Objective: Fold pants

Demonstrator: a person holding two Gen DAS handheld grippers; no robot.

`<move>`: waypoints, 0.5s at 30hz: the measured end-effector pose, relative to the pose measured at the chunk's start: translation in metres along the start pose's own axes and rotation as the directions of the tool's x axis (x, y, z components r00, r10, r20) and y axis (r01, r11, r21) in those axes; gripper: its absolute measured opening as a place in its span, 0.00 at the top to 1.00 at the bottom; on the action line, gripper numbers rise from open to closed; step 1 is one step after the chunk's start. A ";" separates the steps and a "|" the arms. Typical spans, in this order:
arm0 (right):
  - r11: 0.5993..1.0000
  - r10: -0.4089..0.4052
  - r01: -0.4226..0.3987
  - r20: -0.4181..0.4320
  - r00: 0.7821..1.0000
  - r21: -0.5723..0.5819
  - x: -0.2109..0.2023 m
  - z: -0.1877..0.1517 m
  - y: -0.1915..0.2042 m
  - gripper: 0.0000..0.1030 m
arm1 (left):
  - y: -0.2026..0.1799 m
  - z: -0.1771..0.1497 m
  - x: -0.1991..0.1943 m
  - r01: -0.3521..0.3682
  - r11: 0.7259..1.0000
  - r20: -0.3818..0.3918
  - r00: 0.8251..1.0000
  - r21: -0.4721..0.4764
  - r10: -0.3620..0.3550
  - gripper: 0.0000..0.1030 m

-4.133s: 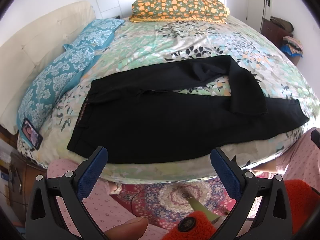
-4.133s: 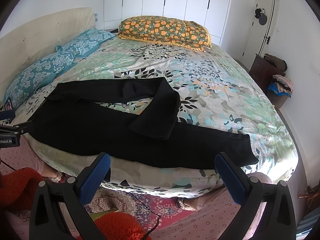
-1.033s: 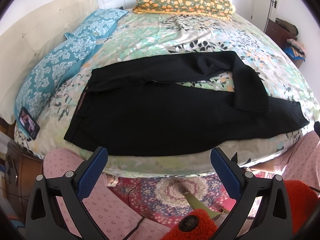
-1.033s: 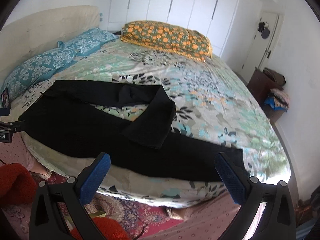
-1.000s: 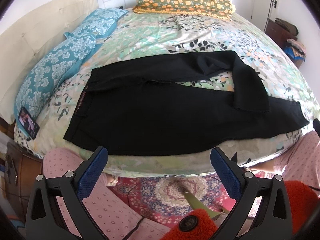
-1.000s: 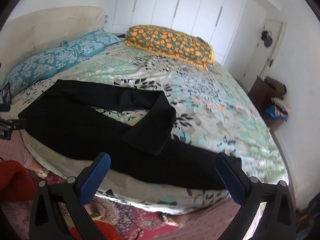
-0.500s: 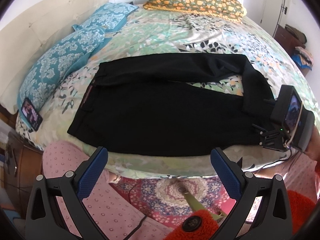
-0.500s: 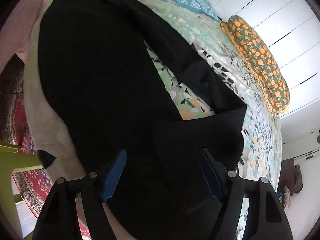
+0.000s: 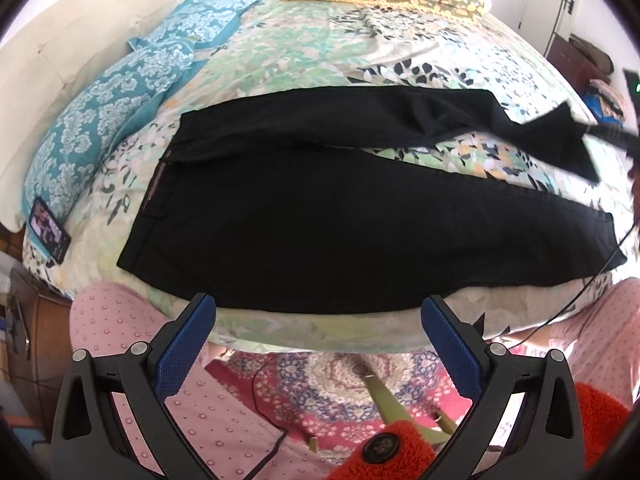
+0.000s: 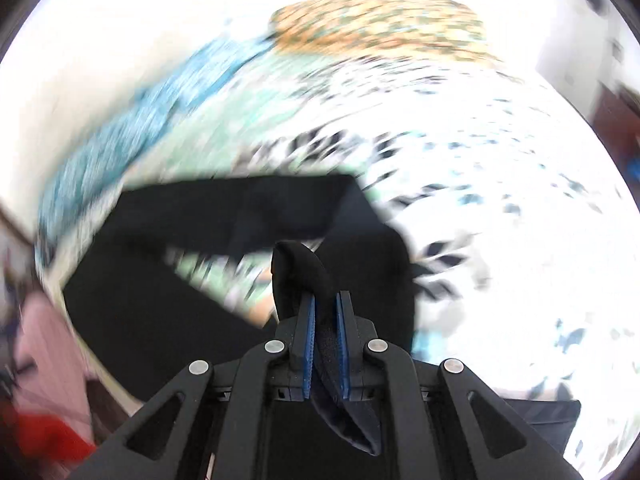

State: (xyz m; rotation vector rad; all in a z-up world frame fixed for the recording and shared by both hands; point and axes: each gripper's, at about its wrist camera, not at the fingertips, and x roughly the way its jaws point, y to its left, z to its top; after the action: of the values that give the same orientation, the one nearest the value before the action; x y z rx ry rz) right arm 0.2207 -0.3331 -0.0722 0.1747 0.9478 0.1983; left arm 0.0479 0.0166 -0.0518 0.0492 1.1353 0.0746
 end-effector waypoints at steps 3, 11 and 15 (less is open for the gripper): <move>0.985 -0.015 0.011 0.021 1.000 0.173 -0.004 0.025 -0.058 0.90 | -0.010 0.003 0.003 0.005 0.999 -0.006 1.000 0.033 -0.005 0.01; 0.906 0.113 -0.062 -0.101 0.988 0.418 0.041 0.024 -0.153 0.89 | -0.018 0.013 0.011 -0.014 0.999 -0.026 1.000 0.044 0.015 0.01; 0.916 0.194 -0.104 -0.202 0.960 0.388 0.077 0.002 -0.157 0.88 | -0.026 0.017 0.016 -0.018 0.998 -0.045 0.999 0.066 0.021 0.01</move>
State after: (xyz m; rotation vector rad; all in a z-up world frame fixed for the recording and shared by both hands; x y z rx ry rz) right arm 0.2803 -0.4667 -0.1682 0.5898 1.2076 0.1802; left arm 0.0707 -0.0084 -0.0615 0.1169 1.1830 0.0560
